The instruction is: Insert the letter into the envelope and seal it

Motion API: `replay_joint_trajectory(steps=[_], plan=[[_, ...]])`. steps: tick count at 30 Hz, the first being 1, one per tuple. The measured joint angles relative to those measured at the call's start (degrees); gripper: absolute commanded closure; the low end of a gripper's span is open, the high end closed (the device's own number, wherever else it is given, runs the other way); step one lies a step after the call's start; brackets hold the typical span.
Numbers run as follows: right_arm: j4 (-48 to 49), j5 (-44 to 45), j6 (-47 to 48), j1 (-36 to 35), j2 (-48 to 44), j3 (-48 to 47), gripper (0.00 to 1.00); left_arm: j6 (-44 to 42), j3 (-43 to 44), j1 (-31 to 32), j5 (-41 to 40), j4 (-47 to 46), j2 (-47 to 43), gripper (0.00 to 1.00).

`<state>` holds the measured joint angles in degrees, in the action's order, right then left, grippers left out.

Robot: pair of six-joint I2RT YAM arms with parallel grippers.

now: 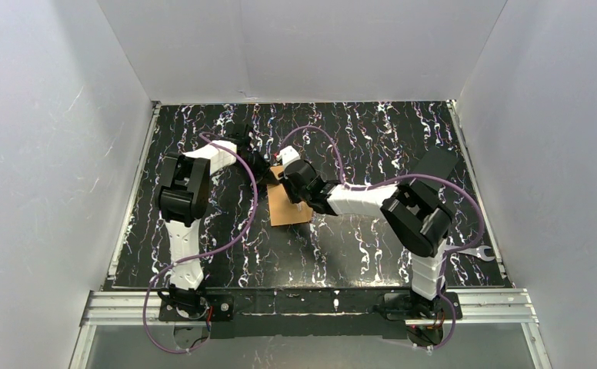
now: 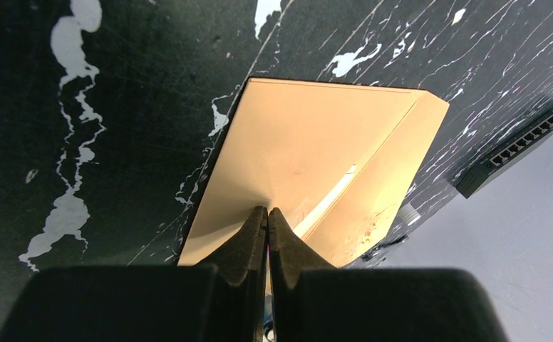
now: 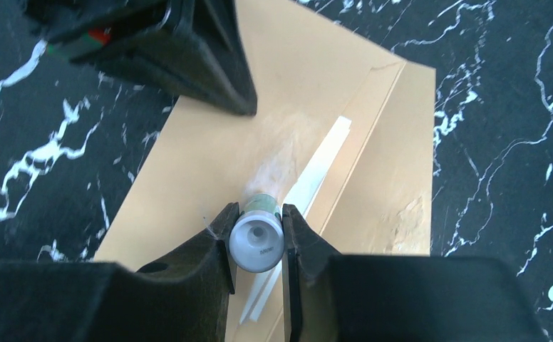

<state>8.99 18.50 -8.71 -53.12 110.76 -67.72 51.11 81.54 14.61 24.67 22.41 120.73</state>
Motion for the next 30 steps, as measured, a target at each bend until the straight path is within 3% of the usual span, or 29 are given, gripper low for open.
replay_joint_trajectory(steps=[9,30], plan=[[-2.4,-7.0,1.7,0.2,-3.5,3.0,0.99,1.9,1.2,0.2,-0.6,0.9,0.7,1.0],[-7.1,-1.3,-0.1,2.9,4.5,-8.9,0.99,0.8,1.9,0.1,-0.7,-0.1,1.2,1.0]])
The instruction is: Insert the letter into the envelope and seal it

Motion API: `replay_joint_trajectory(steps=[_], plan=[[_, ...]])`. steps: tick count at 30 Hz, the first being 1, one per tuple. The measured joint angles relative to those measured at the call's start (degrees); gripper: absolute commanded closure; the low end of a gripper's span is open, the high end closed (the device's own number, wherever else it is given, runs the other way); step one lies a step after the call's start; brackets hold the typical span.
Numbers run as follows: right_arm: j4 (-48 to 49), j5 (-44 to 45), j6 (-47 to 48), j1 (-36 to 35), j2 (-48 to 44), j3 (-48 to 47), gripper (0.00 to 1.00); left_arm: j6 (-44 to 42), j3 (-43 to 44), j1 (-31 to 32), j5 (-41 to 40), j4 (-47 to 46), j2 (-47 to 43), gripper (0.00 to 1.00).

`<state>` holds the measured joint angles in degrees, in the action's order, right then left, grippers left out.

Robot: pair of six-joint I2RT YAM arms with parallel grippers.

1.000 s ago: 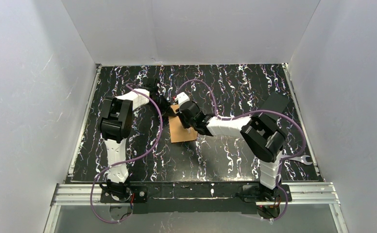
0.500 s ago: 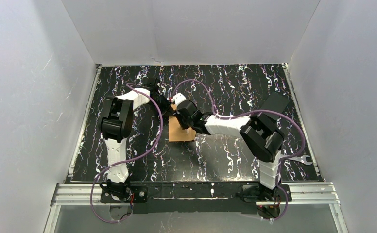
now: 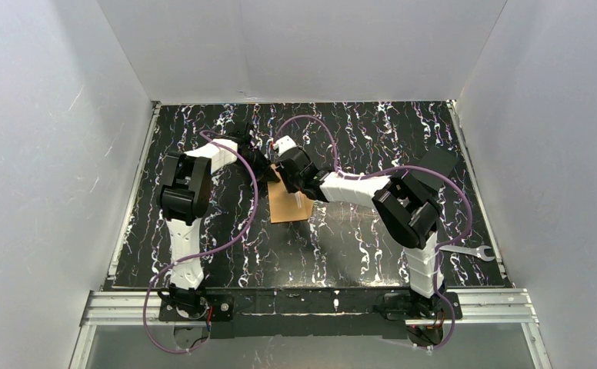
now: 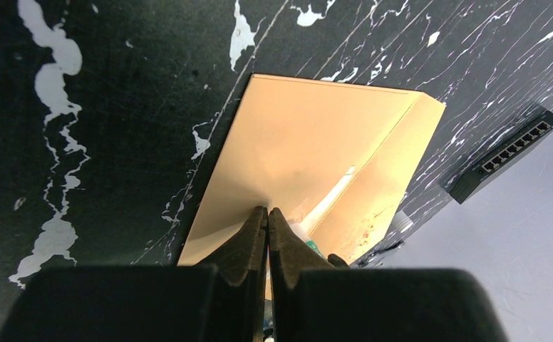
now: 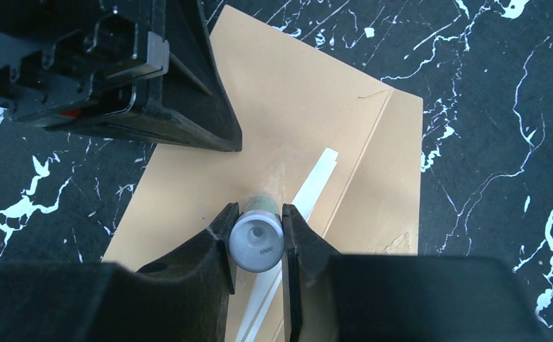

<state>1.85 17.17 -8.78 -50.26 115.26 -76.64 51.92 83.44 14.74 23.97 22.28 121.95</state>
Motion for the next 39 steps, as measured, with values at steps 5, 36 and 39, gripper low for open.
replay_joint_trajectory(steps=[5,36,39], plan=[[-1.7,-0.7,0.1,0.5,0.2,-1.1,0.99,-0.4,0.3,0.0,0.1,0.1,0.1,1.0],[-15.6,-31.1,-35.8,26.5,-34.3,17.7,0.99,-11.3,-4.7,-0.1,3.7,-1.2,-10.3,0.32],[-15.6,-31.8,-40.8,30.6,-36.9,25.7,0.95,-12.5,-7.6,-0.1,3.3,-0.7,-15.1,0.29]])
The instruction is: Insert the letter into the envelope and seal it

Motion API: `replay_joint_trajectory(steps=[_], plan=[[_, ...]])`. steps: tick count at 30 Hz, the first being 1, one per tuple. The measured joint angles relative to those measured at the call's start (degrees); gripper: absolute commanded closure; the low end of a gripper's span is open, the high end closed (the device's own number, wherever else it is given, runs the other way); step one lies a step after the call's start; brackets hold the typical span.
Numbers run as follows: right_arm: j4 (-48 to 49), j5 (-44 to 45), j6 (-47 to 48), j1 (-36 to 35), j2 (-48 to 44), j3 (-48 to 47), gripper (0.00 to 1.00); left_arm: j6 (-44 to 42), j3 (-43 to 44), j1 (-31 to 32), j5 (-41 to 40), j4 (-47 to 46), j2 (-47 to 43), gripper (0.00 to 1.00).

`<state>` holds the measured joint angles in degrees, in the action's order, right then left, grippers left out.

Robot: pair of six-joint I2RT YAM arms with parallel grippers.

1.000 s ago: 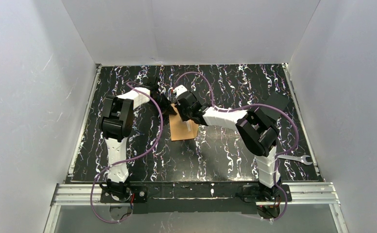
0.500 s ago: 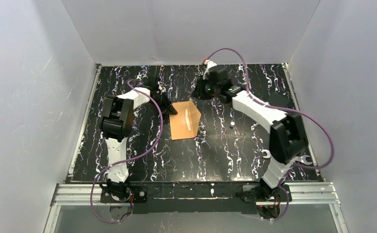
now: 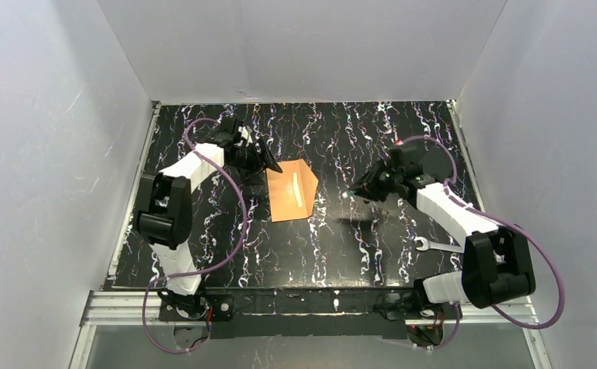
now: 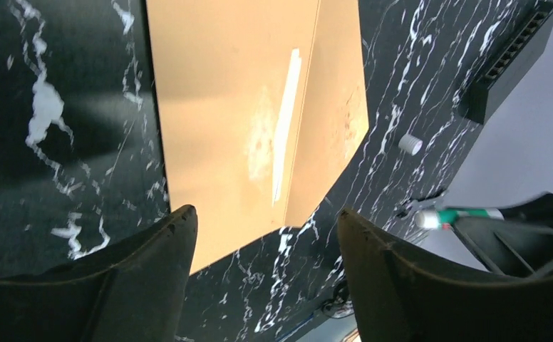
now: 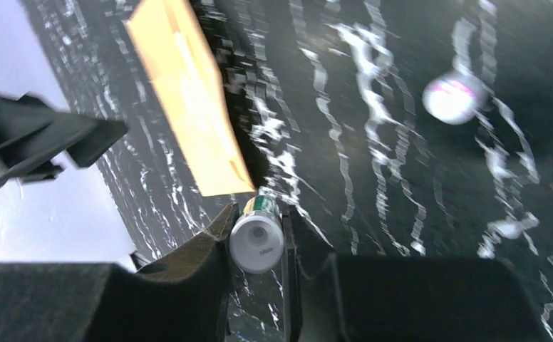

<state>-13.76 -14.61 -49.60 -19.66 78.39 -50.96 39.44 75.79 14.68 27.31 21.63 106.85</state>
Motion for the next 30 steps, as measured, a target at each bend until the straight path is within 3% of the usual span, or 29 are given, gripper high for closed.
replay_joint_trajectory(steps=[6,17,24,27,30], plan=[[2.4,-2.0,-6.7,5.9,-3.0,12.7,0.9,-3.5,-3.9,0.0,-2.9,3.2,-4.7,0.29],[16.2,-6.6,-10.5,13.7,4.6,18.5,0.75,-6.5,-2.8,0.0,-3.4,6.8,-2.3,0.29],[21.2,-9.4,-12.3,16.0,8.3,19.0,0.38,-7.0,-1.0,0.0,-3.3,7.9,0.1,0.28],[20.6,-9.5,-12.0,16.4,8.1,18.8,0.32,-7.5,0.0,0.0,-3.3,8.2,1.4,0.28],[16.3,-7.8,-10.2,16.6,6.2,17.5,0.32,-8.0,0.3,0.0,-3.5,8.7,1.7,0.29]])
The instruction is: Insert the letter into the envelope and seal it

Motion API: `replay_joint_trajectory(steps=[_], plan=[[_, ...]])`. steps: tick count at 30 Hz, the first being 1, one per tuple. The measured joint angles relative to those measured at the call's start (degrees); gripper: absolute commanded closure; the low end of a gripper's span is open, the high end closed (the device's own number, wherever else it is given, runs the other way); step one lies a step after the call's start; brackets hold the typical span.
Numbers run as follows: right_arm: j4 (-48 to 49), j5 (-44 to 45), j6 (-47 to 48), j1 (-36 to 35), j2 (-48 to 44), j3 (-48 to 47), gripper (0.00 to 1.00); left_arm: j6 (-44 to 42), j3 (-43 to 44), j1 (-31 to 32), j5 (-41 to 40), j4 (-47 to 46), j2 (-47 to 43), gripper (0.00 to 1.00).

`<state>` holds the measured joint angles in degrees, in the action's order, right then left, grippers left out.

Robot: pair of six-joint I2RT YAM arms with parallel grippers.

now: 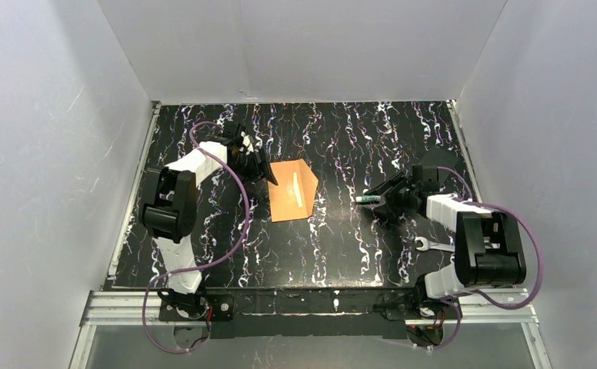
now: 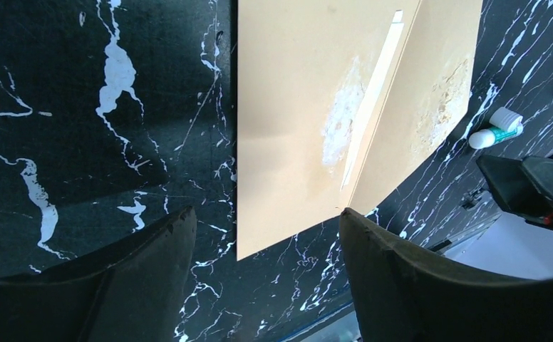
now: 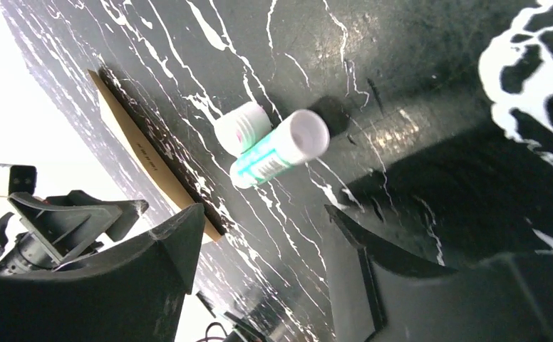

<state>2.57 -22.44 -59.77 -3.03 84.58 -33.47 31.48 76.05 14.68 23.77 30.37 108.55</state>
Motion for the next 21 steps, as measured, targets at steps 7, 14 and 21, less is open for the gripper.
replay_joint_trajectory(steps=[7,14,21], plan=[[-11.0,4.5,6.6,0.0,-9.7,-6.3,0.65,-1.2,1.9,0.0,-1.6,1.9,-0.1,0.64],[-7.1,3.6,12.2,-6.7,-1.2,-18.3,0.84,-0.7,2.1,0.0,2.3,-1.5,-0.4,0.76],[-3.6,2.2,13.4,-12.8,20.4,-27.6,0.88,0.8,3.0,0.0,5.7,-4.1,5.0,0.78]])
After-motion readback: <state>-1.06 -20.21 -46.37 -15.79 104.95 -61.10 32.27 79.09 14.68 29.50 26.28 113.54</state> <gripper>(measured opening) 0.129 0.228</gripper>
